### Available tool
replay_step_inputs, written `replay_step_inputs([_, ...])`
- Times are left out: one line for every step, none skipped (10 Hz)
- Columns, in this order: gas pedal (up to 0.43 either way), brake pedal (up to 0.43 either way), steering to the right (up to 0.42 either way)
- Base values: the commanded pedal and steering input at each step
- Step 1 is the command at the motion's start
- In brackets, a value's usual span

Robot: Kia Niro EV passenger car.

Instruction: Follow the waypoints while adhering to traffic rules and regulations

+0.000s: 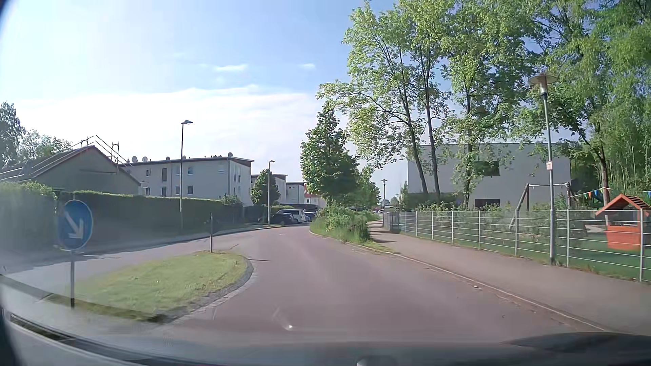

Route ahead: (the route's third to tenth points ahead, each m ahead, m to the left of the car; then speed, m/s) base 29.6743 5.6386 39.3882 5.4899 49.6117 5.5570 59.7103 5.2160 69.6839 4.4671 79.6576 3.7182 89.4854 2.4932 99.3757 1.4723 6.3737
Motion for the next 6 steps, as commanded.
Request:
replay_step_inputs([0.059, 0.000, -0.033])
replay_step_inputs([0.059, 0.000, -0.041])
replay_step_inputs([0.059, 0.000, -0.048])
replay_step_inputs([0.059, 0.000, -0.053])
replay_step_inputs([0.059, 0.000, -0.055])
replay_step_inputs([0.059, 0.000, -0.058])
